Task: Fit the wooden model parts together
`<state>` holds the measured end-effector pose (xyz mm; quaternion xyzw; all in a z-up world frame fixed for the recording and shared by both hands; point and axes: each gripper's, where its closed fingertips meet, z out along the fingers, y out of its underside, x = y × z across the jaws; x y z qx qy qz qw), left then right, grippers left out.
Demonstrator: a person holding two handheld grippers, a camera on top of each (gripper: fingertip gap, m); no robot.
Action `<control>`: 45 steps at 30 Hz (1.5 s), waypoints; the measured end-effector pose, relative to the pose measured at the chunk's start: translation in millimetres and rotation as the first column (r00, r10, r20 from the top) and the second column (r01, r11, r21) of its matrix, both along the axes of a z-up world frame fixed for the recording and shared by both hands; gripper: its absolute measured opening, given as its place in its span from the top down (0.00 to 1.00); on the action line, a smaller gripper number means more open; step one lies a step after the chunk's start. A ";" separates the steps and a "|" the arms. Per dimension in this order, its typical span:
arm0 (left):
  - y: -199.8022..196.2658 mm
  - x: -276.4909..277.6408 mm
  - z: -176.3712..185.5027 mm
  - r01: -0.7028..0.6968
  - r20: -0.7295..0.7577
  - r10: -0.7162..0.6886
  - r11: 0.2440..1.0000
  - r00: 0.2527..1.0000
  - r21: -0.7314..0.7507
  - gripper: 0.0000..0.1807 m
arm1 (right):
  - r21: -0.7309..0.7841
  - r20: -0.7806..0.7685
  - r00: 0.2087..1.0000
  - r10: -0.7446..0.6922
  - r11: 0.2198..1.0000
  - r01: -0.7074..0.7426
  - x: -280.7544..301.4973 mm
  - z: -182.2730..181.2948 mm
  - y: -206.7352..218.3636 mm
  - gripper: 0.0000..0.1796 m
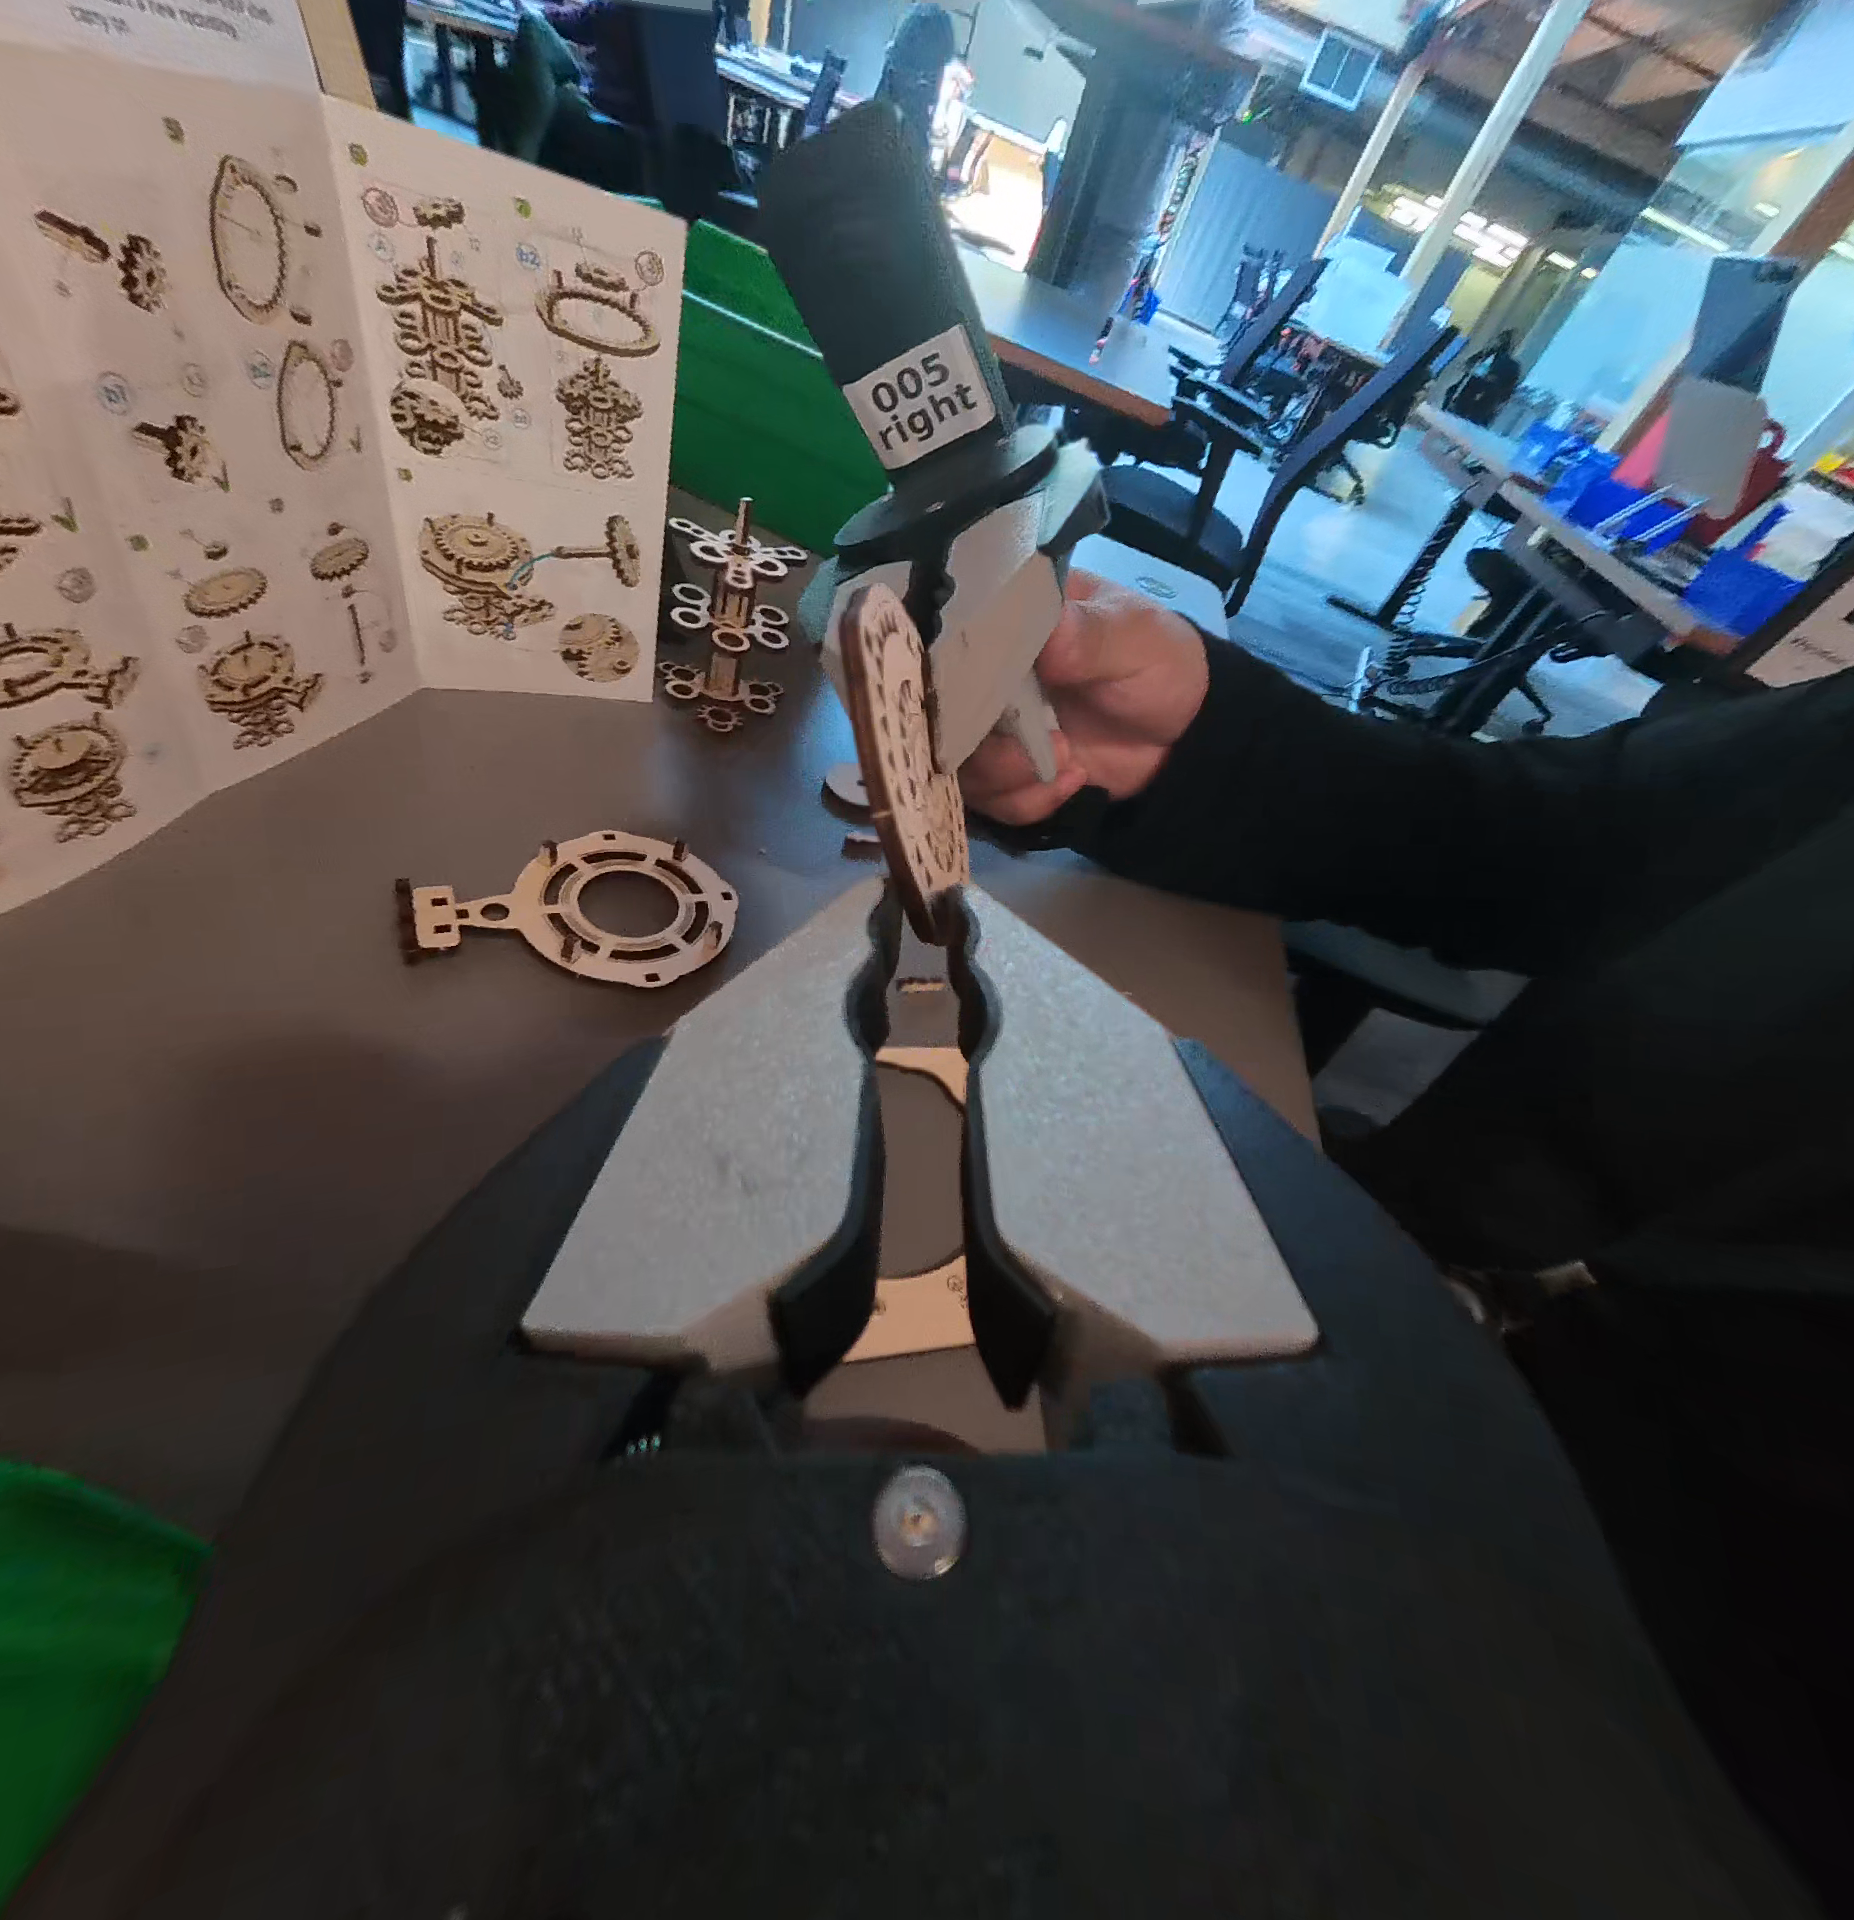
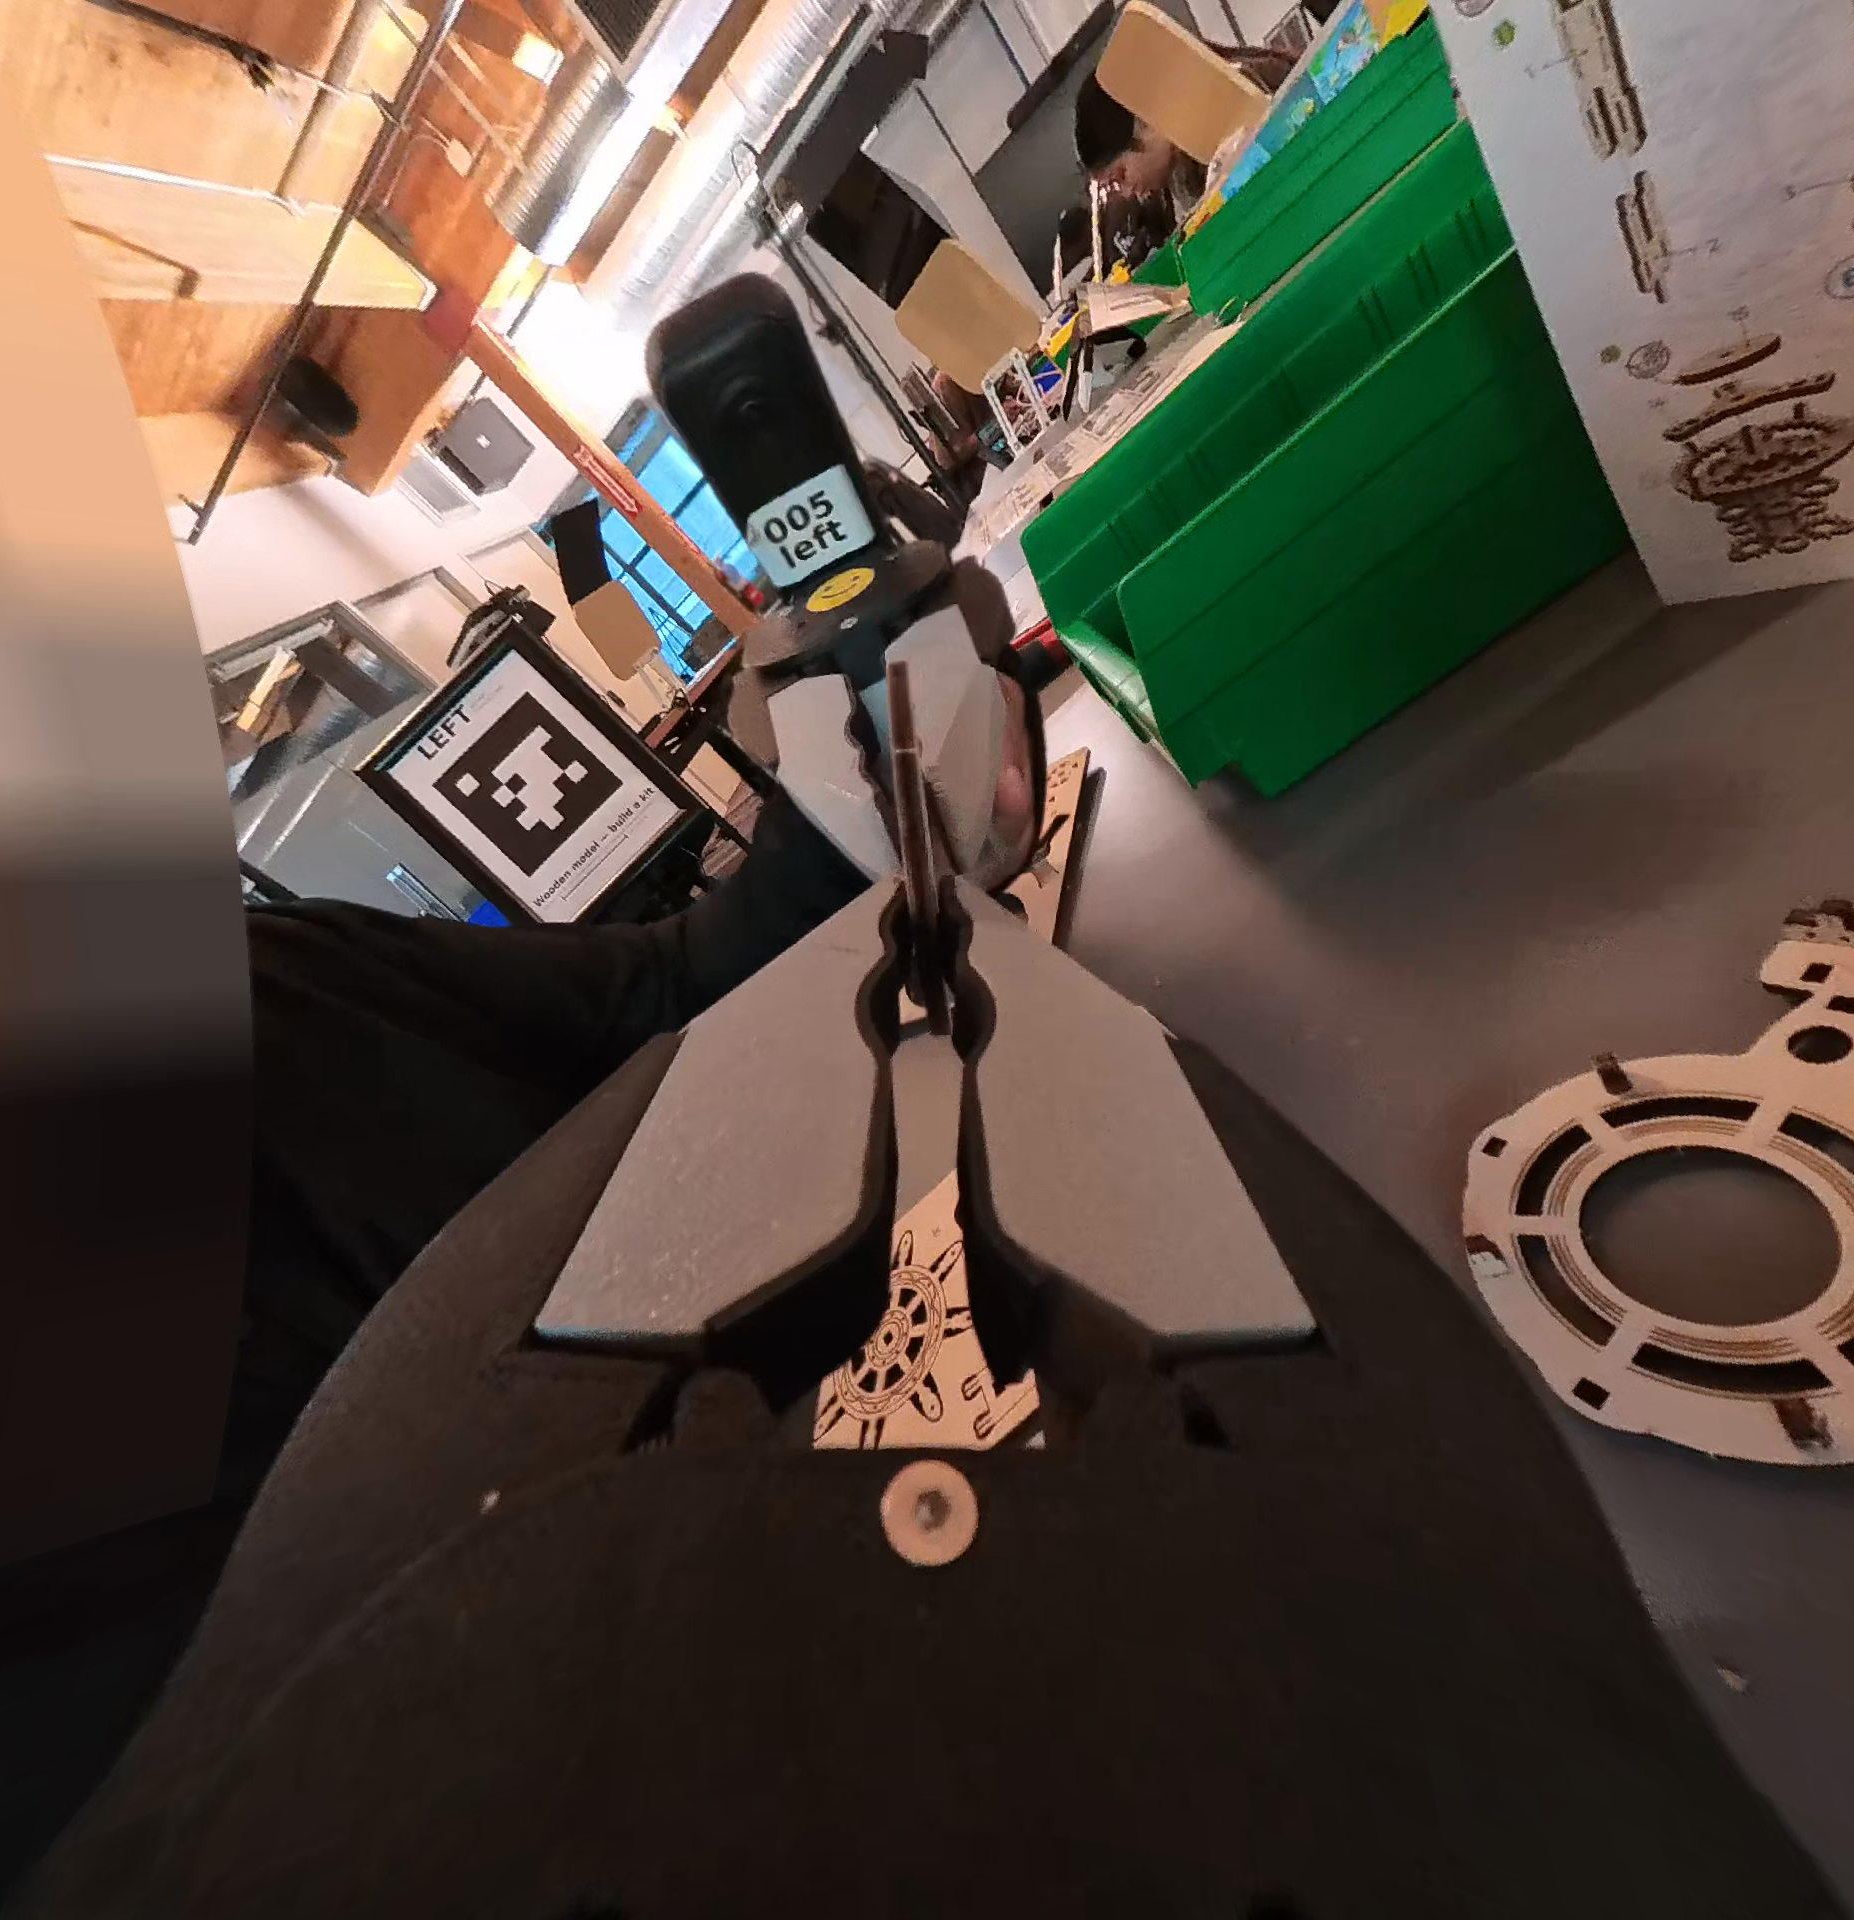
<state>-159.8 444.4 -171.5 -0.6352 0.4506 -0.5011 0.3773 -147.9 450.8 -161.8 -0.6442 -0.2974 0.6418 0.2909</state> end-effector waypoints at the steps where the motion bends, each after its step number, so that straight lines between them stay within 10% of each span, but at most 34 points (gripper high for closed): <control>1: 0.6 0.5 -1.2 0.004 0.006 -0.004 1.000 1.000 -0.009 0.98 | -0.004 0.005 1.000 -0.003 1.000 0.003 0.5 -1.0 0.7 0.99; 29: 15.1 -2.2 9.5 0.004 0.218 0.065 0.953 0.974 -0.302 1.00 | 0.126 0.027 0.991 -0.131 0.984 0.126 7.9 6.0 14.2 0.95; 45: 7.4 11.7 -5.6 -0.019 0.131 0.049 0.975 0.990 -0.223 1.00 | 0.262 0.140 0.970 -0.201 0.952 0.159 5.1 -5.4 17.4 0.95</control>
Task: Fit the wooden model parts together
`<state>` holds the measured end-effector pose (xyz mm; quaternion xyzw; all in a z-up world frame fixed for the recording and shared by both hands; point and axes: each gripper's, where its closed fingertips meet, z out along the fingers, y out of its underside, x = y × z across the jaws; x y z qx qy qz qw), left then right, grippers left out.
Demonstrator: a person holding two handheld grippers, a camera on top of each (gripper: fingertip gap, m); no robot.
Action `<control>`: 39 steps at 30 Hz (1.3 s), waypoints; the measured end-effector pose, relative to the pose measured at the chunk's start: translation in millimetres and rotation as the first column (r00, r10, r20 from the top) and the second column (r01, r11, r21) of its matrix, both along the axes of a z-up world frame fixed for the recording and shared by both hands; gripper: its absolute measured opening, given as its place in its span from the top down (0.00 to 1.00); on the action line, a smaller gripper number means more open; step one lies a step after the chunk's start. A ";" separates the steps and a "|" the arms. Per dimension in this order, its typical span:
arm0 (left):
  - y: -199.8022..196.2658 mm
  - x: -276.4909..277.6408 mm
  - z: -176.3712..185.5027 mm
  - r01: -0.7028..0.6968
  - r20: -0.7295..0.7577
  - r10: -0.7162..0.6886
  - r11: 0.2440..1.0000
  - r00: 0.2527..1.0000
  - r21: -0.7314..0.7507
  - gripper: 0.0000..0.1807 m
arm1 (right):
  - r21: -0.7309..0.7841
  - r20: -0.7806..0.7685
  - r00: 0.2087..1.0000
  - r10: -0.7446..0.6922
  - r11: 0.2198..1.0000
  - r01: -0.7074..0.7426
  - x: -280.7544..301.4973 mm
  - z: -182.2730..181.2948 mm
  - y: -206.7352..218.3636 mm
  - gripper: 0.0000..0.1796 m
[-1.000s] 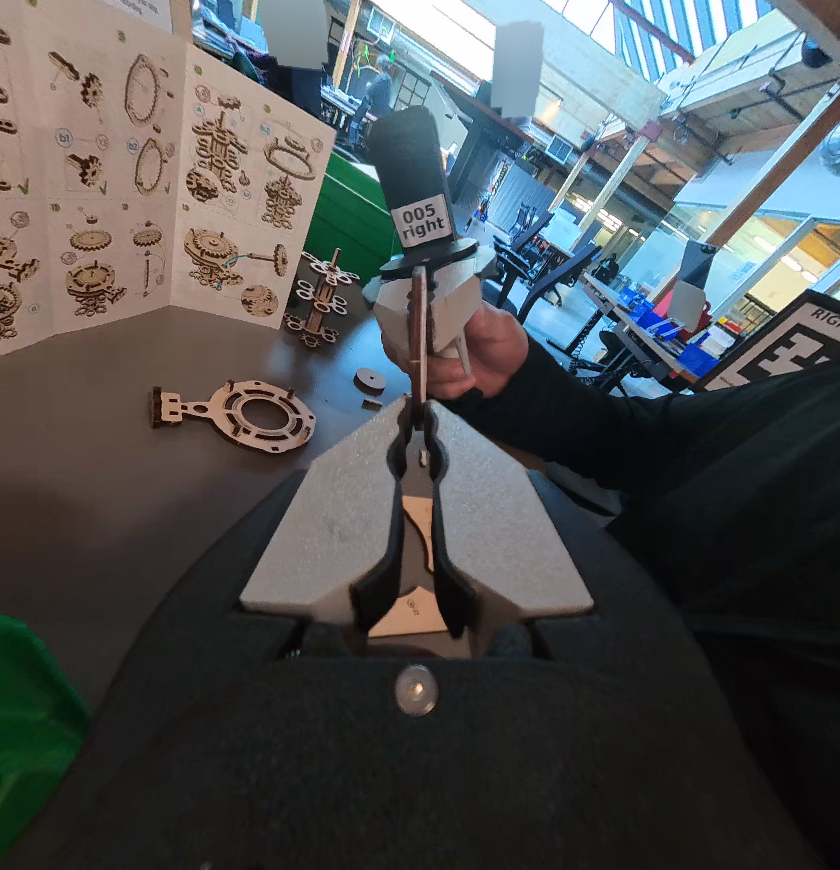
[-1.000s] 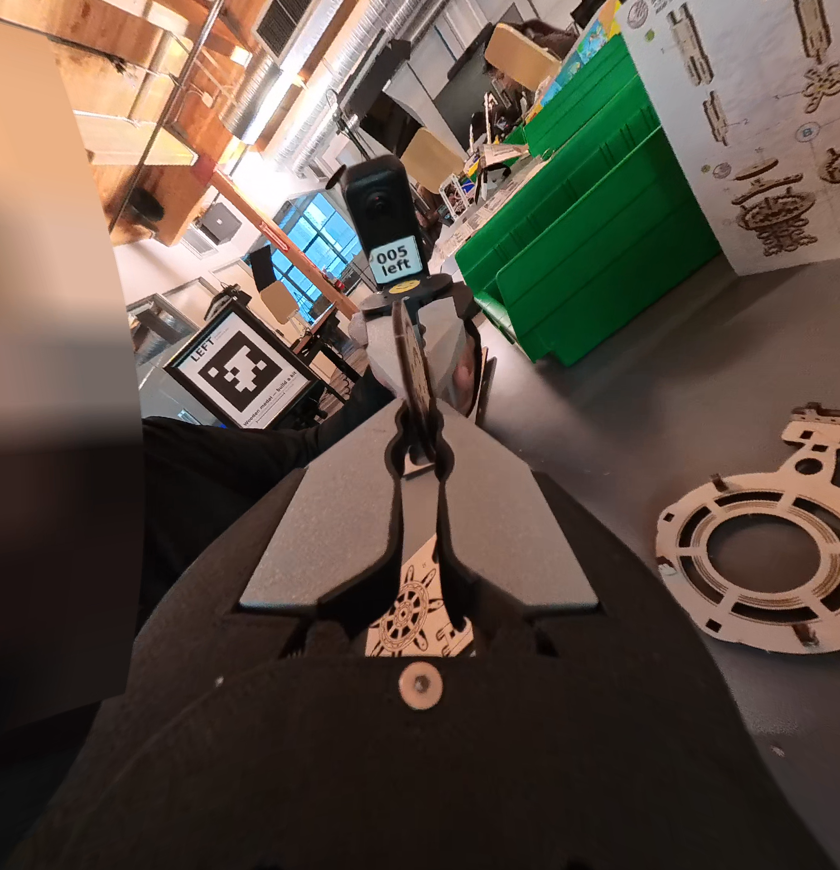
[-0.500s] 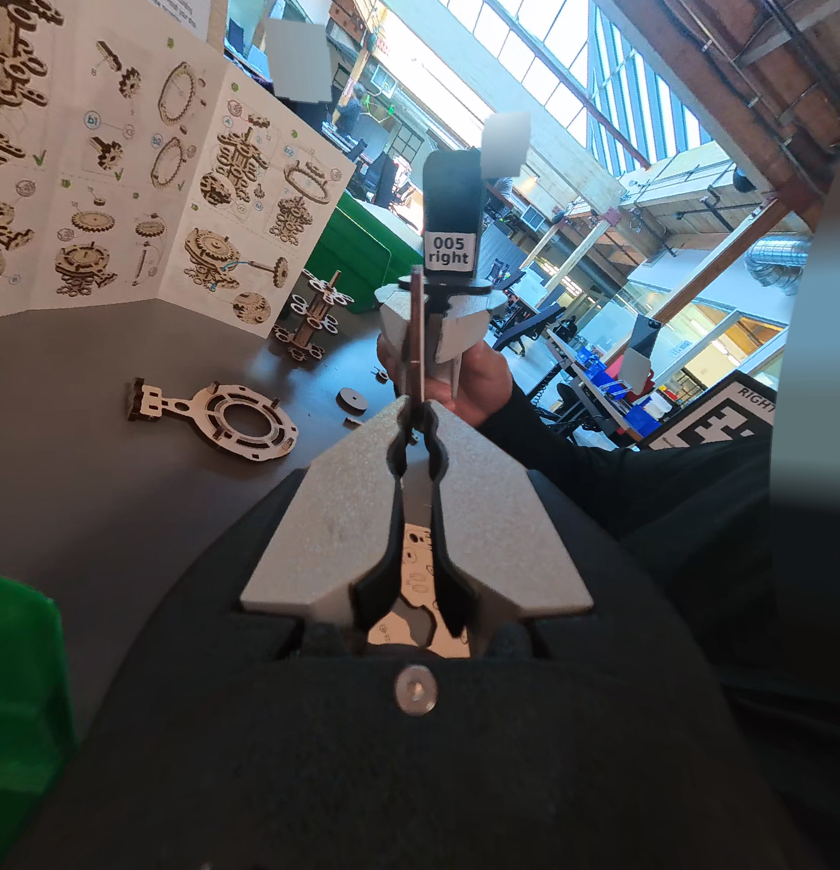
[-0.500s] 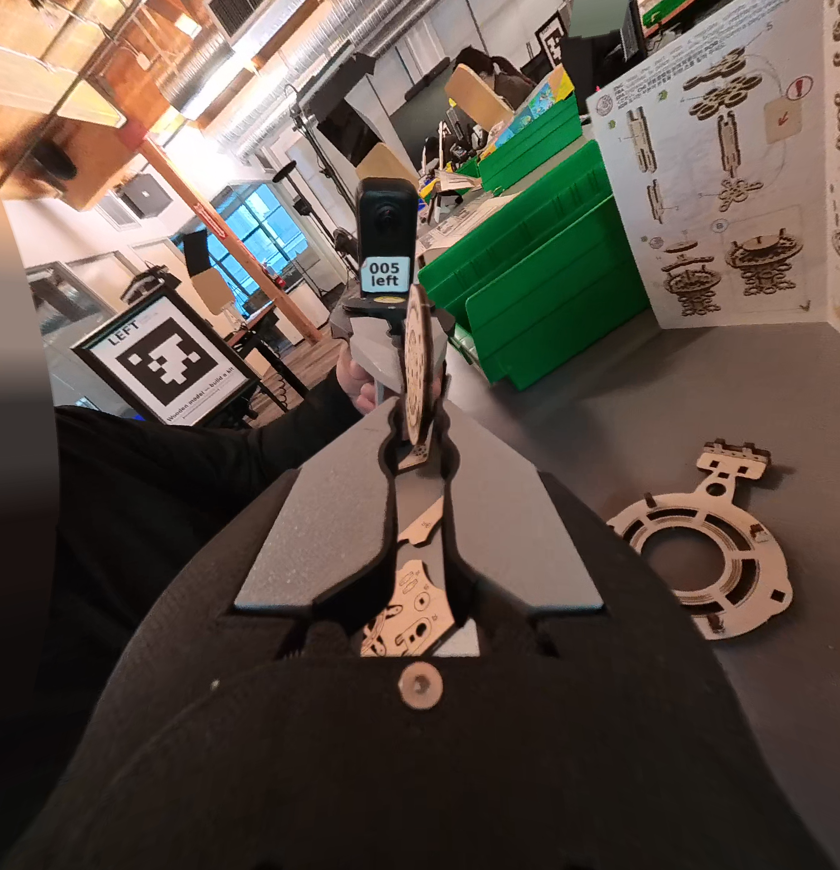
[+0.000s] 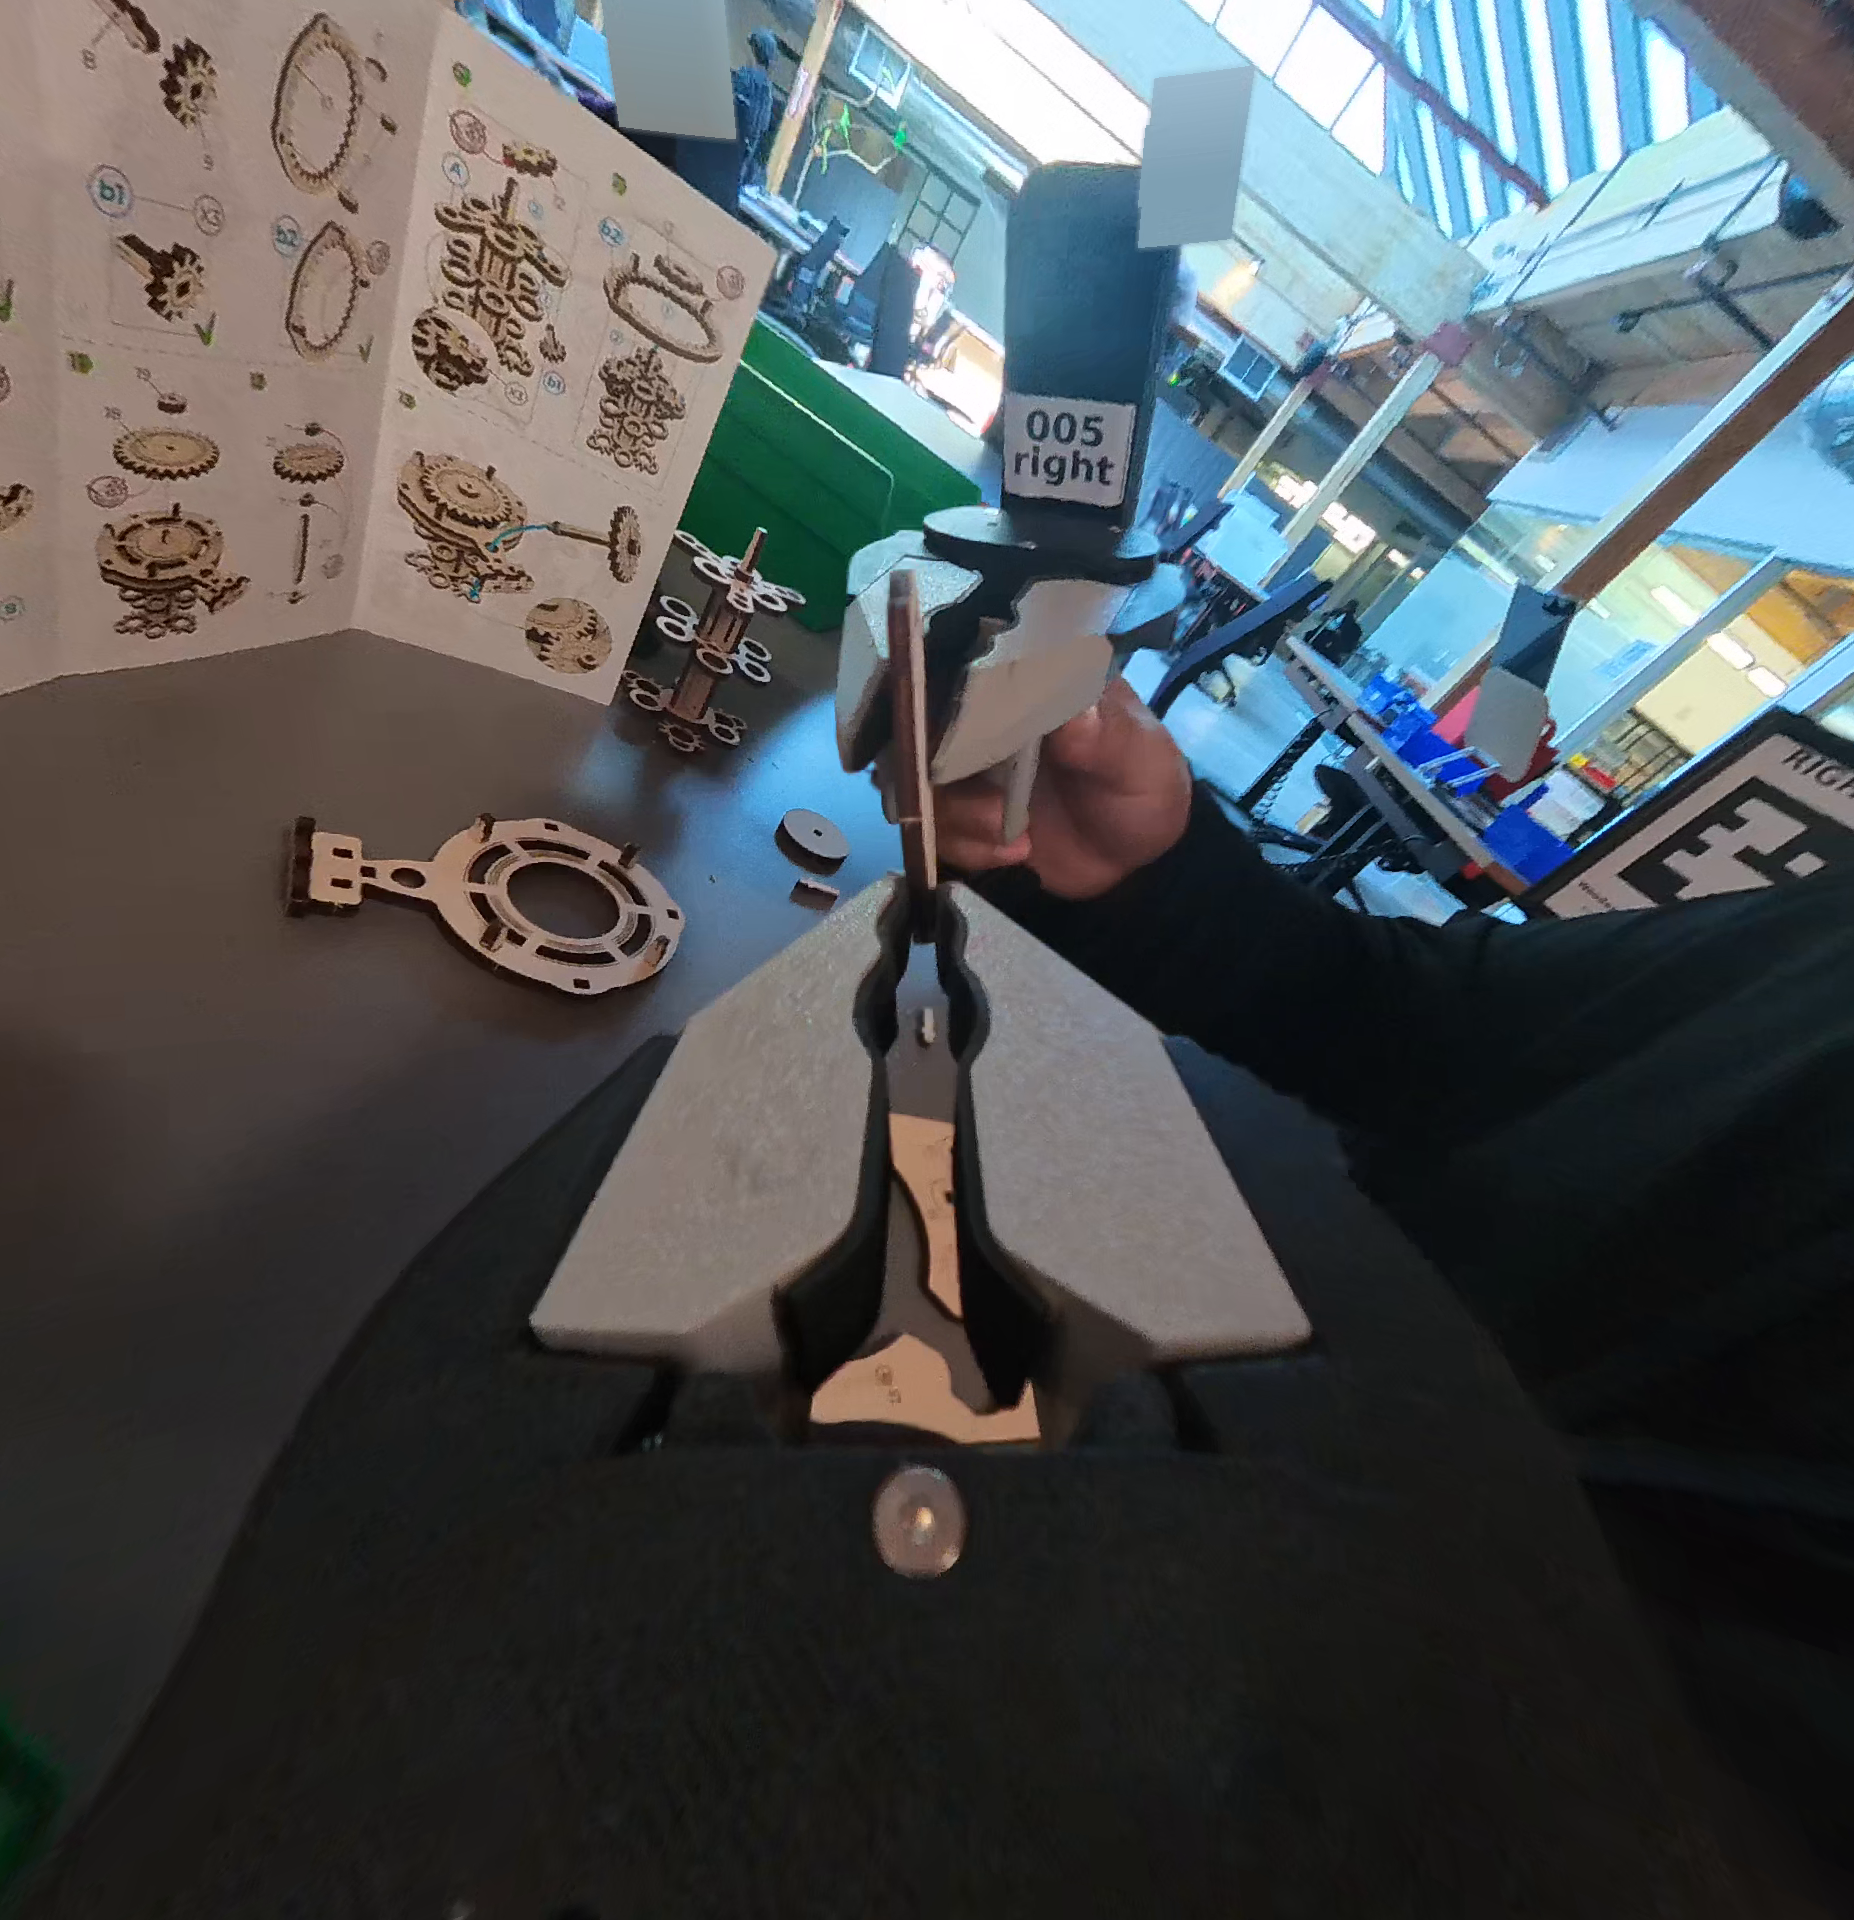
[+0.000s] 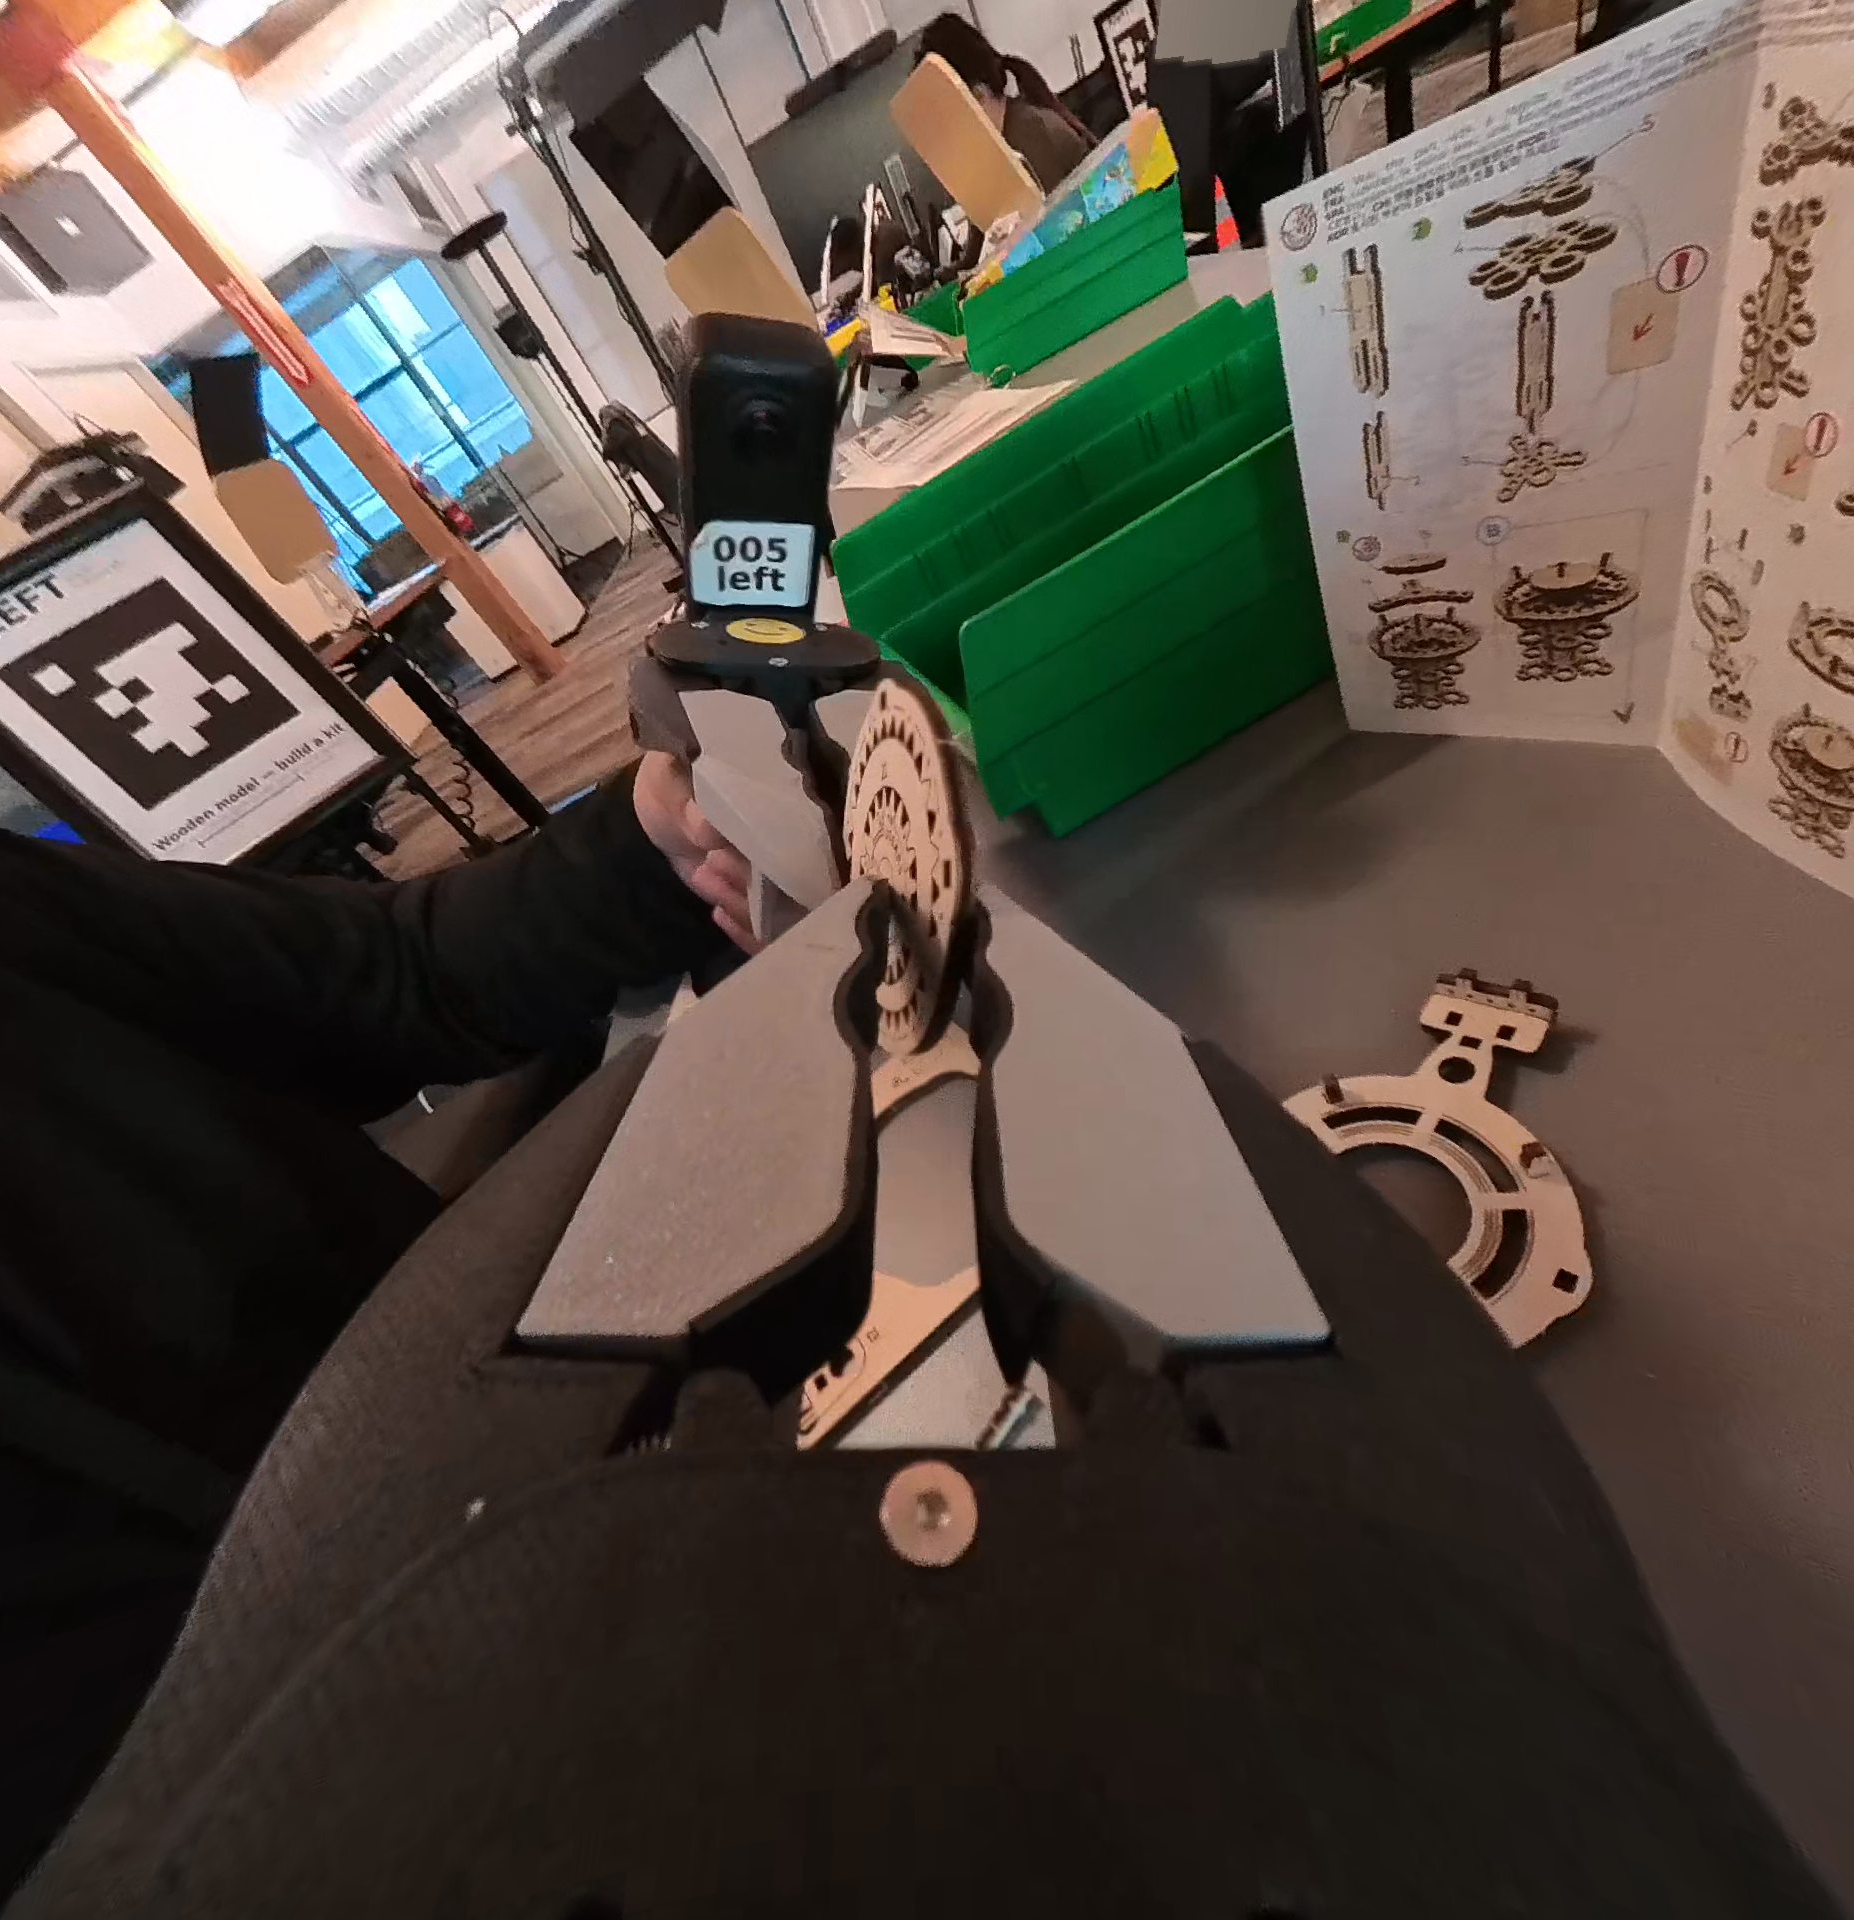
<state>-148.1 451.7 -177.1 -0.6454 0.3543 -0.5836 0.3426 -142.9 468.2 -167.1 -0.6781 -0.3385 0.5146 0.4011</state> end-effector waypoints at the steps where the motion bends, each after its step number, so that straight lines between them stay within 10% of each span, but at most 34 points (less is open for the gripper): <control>1: -0.2 0.6 -2.1 -0.004 -0.018 0.004 1.000 1.000 0.024 1.00 | -0.003 0.007 1.000 0.003 1.000 -0.003 0.0 -1.8 0.0 0.95; 32: -15.2 11.2 -32.5 0.030 -0.208 -0.002 0.991 0.978 0.129 0.99 | 0.085 0.187 0.980 -0.069 0.995 0.054 -3.5 -28.2 3.6 0.98; 39: 1.3 1.3 -12.2 -0.029 -0.053 0.030 0.999 0.998 0.022 1.00 | 0.044 0.008 1.000 -0.014 0.999 0.014 -6.4 -6.8 5.4 0.99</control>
